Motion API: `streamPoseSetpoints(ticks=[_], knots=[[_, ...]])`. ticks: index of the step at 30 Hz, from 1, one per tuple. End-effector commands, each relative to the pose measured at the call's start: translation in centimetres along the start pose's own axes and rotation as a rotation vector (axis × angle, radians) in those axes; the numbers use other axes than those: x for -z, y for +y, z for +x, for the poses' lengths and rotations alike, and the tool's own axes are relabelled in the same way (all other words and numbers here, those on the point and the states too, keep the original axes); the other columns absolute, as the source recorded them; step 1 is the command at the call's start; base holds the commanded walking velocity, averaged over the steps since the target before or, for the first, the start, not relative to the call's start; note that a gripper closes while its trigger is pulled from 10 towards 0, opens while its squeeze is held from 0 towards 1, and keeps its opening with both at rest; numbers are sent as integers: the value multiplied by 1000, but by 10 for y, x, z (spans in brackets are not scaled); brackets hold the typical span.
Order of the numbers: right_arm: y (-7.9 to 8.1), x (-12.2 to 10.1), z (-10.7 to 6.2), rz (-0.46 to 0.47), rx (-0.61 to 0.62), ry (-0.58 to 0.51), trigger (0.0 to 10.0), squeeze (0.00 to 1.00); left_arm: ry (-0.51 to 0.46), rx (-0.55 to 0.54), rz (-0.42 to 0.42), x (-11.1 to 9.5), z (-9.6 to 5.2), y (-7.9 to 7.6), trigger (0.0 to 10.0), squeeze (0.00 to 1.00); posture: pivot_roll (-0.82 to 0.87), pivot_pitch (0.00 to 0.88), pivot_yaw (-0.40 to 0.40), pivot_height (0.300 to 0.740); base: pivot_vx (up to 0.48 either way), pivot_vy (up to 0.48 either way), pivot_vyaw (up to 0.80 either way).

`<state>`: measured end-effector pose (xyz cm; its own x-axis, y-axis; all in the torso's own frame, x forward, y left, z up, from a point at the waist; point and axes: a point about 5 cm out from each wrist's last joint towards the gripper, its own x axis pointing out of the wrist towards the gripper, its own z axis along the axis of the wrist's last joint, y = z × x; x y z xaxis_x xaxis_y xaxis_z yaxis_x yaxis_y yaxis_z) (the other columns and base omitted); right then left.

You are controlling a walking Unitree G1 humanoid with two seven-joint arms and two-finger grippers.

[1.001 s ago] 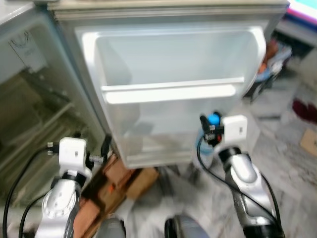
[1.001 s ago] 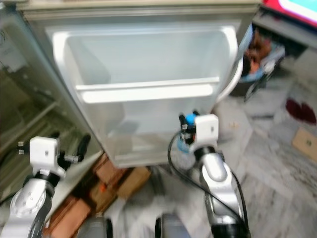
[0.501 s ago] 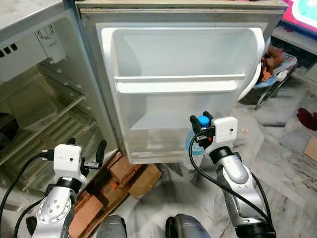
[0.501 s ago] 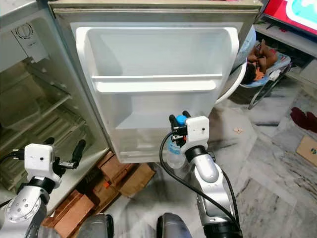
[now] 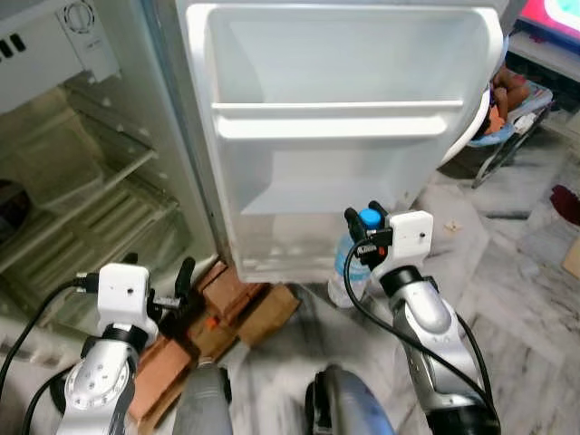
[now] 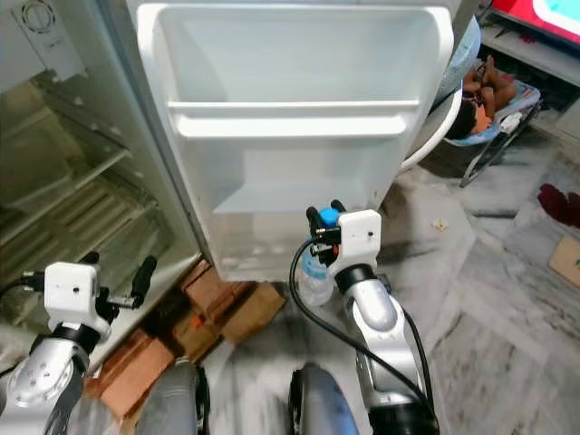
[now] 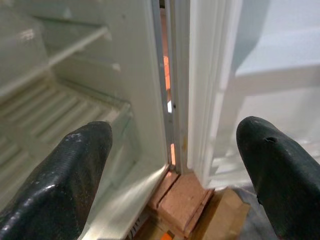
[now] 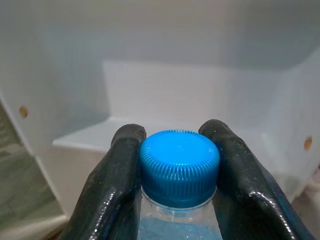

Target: Restocking fridge

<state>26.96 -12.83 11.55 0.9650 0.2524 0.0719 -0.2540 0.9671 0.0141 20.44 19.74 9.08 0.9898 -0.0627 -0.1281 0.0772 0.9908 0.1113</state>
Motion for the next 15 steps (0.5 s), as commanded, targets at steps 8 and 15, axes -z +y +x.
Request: streamPoseSetpoints(ticks=[8,15], knots=[[-2,-2,1,0,10,-16,10000,0,5,-12,7,-2,1,1,10000,0,66,186,-36,646,0,0,0],[-2,-2,2,0,9,-16,10000,0,3,-8,10,-3,4,0,10000,0,66,180,-39,620,0,0,0]])
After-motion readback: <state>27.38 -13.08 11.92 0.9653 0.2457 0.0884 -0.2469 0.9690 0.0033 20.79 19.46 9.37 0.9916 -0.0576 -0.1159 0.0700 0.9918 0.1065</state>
